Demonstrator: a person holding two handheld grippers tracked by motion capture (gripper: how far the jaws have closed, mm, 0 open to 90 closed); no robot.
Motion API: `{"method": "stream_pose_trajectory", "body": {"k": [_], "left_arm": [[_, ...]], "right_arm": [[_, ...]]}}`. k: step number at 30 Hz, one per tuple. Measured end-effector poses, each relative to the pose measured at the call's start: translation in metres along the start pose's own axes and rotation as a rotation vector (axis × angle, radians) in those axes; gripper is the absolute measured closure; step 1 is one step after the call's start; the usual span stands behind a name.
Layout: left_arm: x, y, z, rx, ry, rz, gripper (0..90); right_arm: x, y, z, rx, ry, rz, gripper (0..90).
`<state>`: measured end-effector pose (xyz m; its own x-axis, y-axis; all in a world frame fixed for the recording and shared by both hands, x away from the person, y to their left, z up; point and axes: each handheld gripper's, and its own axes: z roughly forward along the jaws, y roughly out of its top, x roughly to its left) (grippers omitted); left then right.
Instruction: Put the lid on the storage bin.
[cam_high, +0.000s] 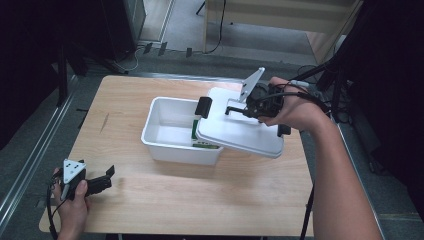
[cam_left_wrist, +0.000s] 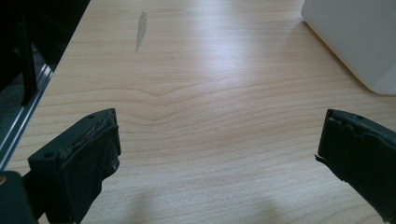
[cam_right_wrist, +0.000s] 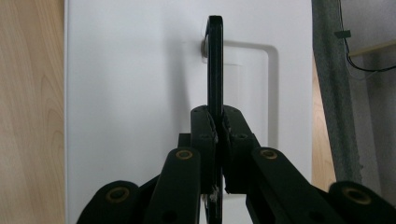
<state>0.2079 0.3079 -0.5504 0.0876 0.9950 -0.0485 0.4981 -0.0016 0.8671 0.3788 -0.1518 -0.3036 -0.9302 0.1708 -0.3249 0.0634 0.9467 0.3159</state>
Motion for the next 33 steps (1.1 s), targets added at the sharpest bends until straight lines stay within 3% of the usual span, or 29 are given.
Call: {"method": "stream_pose_trajectory", "body": {"k": [19, 33], "left_arm": [[0.000, 0.000, 0.000, -0.003, -0.005, -0.004, 0.0], [0.001, 0.000, 0.000, -0.003, -0.008, -0.007, 0.0]], "right_arm": [[0.008, 0.053, 0.030, -0.021, 0.040, -0.063, 85.6], [0.011, 0.081, 0.048, -0.023, 0.058, -0.097, 85.6]]}}
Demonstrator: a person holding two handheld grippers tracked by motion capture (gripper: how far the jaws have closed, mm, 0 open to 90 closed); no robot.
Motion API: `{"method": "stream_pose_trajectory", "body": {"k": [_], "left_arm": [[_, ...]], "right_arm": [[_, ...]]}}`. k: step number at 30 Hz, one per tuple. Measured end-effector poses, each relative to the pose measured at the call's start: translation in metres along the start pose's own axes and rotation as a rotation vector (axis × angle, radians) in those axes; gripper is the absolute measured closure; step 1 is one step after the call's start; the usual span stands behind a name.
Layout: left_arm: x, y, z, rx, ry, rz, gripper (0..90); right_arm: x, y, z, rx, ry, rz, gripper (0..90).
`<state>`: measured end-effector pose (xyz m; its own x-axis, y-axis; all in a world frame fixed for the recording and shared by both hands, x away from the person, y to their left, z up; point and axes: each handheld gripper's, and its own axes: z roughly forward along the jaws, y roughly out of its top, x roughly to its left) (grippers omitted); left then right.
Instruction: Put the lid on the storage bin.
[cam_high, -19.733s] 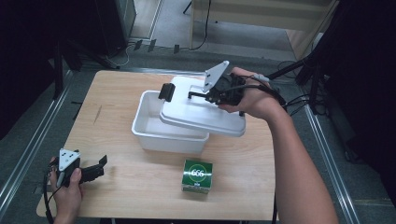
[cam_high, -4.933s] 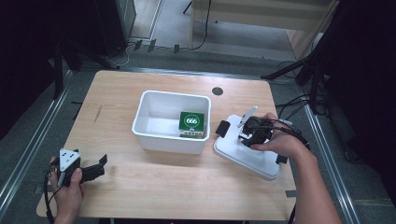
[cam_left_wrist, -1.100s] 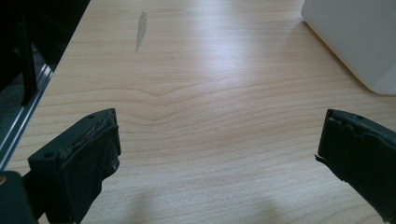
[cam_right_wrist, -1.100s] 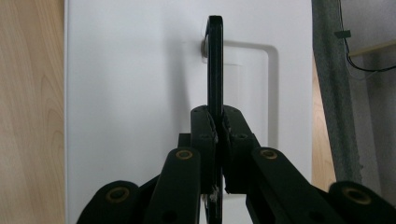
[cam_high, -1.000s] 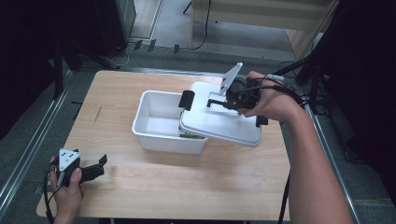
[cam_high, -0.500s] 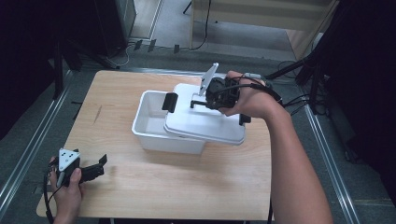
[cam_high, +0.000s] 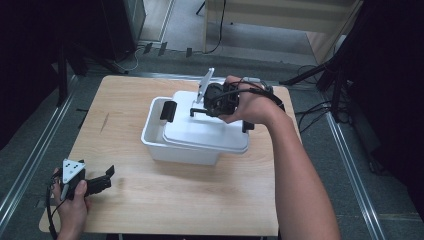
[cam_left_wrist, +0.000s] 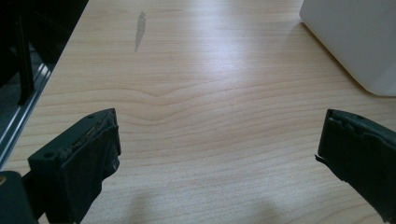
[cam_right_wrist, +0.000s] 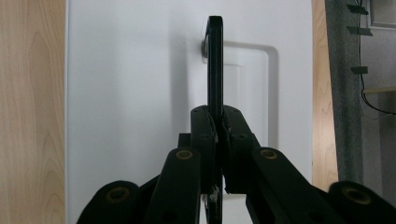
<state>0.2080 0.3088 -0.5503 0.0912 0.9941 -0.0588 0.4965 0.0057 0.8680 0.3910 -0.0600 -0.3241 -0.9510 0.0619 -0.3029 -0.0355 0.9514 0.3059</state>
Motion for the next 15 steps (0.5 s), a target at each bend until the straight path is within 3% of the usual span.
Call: {"method": "stream_pose_trajectory", "body": {"k": [7, 15], "left_arm": [[0.000, 0.000, 0.000, 0.000, -0.003, 0.000, 0.0], [0.000, 0.000, 0.000, 0.001, -0.006, -0.002, 0.0]], "right_arm": [[-0.002, 0.017, 0.007, -0.003, 0.013, -0.027, 85.6], [-0.003, 0.034, 0.015, -0.011, 0.028, -0.026, 85.6]]}}
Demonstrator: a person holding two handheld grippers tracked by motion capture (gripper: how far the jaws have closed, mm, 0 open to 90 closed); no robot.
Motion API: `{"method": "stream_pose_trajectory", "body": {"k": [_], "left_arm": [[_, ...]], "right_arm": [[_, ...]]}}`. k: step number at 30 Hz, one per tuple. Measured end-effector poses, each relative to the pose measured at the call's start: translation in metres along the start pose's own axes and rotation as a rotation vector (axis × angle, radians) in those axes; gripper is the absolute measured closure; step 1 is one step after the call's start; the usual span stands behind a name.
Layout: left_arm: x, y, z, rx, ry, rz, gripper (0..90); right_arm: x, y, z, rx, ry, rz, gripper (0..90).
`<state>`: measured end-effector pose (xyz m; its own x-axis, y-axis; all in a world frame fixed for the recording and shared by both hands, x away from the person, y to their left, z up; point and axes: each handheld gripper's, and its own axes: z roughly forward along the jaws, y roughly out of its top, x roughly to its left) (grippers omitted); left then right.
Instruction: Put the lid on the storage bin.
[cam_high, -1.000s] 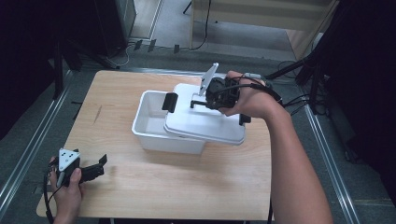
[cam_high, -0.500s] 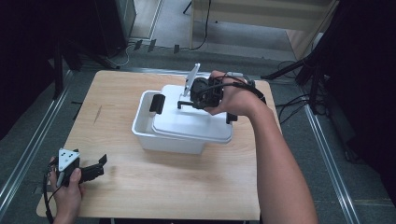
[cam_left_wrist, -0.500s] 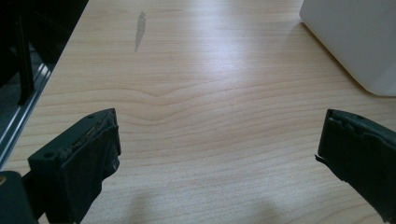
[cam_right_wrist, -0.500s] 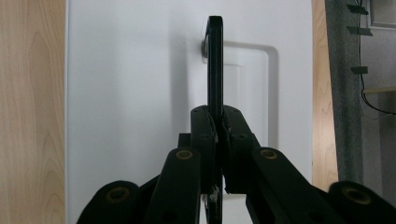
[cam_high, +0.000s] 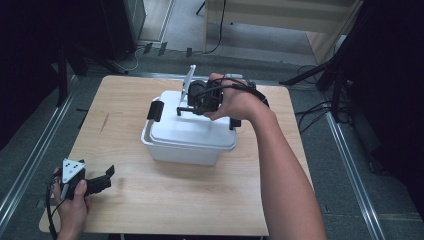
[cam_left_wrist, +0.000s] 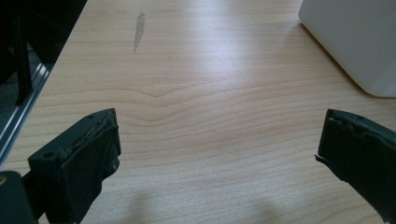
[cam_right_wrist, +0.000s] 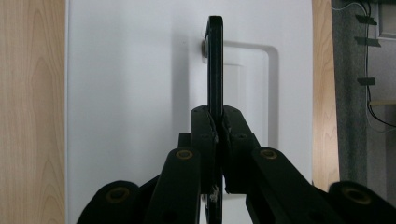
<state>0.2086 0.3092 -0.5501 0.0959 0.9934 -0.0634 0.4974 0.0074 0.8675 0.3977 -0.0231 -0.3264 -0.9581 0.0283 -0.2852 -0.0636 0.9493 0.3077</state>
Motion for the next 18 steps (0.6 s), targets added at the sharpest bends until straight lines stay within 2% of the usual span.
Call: {"method": "stream_pose_trajectory", "body": {"k": [8, 13, 18], "left_arm": [[0.000, 0.000, 0.000, 0.000, -0.002, -0.002, 0.0], [0.000, 0.000, 0.000, -0.002, -0.001, -0.002, 0.0], [0.000, 0.000, 0.000, 0.000, -0.003, -0.001, 0.0]], "right_arm": [[-0.001, 0.013, 0.005, -0.006, 0.028, 0.020, 85.6], [-0.001, 0.018, 0.010, -0.007, 0.027, 0.000, 85.7], [0.000, 0.021, 0.015, 0.003, 0.026, 0.004, 85.6]]}}
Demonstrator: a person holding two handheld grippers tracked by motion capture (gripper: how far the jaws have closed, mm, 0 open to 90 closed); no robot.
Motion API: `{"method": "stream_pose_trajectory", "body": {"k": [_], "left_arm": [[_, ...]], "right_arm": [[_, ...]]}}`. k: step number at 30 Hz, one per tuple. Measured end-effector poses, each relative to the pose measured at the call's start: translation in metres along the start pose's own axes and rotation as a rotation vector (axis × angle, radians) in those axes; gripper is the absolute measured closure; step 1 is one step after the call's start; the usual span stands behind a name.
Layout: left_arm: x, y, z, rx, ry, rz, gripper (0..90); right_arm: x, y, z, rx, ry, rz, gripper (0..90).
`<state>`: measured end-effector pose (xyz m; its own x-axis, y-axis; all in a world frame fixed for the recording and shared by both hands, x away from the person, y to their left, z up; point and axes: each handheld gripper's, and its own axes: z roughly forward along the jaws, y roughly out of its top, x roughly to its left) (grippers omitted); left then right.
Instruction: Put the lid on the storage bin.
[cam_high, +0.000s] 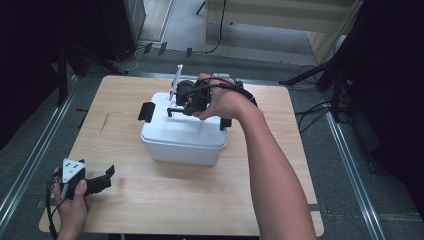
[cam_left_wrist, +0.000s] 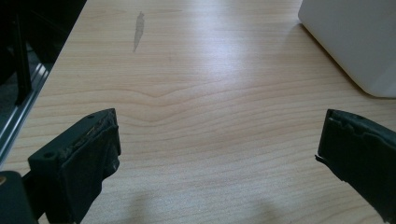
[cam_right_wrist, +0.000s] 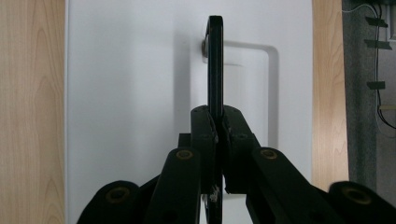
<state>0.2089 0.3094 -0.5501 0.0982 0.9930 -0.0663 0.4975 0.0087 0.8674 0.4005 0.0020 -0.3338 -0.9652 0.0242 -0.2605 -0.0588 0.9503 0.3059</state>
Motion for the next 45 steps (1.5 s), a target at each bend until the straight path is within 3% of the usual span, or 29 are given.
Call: {"method": "stream_pose_trajectory", "body": {"k": [19, 20, 23, 26, 28, 31, 36, 38, 42, 45], "left_arm": [[0.000, 0.000, 0.001, 0.002, 0.004, 0.004, 0.0], [0.000, 0.000, 0.001, 0.002, 0.004, 0.004, 0.0], [0.000, 0.000, 0.000, 0.002, 0.003, 0.005, 0.0], [0.000, 0.000, 0.000, 0.001, 0.003, 0.006, 0.0], [0.000, 0.000, 0.000, 0.001, 0.002, 0.005, 0.0], [0.000, 0.000, 0.000, 0.002, 0.001, 0.008, 0.0], [-0.001, 0.000, 0.000, 0.001, 0.002, 0.009, 0.0], [-0.001, 0.000, 0.001, -0.001, 0.004, 0.009, 0.0], [-0.001, 0.000, 0.001, -0.004, 0.007, 0.009, 0.0], [-0.002, 0.000, 0.001, -0.002, 0.008, 0.010, 0.0]], "right_arm": [[0.006, -0.003, 0.012, -0.022, -0.008, 0.020, 83.0], [0.007, -0.003, 0.012, -0.033, 0.014, 0.021, 78.8], [0.011, -0.006, 0.013, -0.055, 0.017, 0.022, 64.8], [0.014, -0.010, 0.009, -0.071, -0.019, 0.017, 47.7], [0.015, -0.014, 0.005, -0.082, -0.029, 0.036, 39.1], [0.018, -0.022, -0.002, -0.071, -0.062, 0.095, 18.0], [0.019, -0.038, -0.011, -0.070, -0.038, 0.175, 0.0], [0.021, -0.047, -0.013, -0.070, -0.023, 0.179, 0.0], [0.023, -0.065, -0.018, -0.060, -0.036, 0.234, 0.0], [0.024, -0.077, -0.021, -0.064, -0.017, 0.233, 0.0]]}}
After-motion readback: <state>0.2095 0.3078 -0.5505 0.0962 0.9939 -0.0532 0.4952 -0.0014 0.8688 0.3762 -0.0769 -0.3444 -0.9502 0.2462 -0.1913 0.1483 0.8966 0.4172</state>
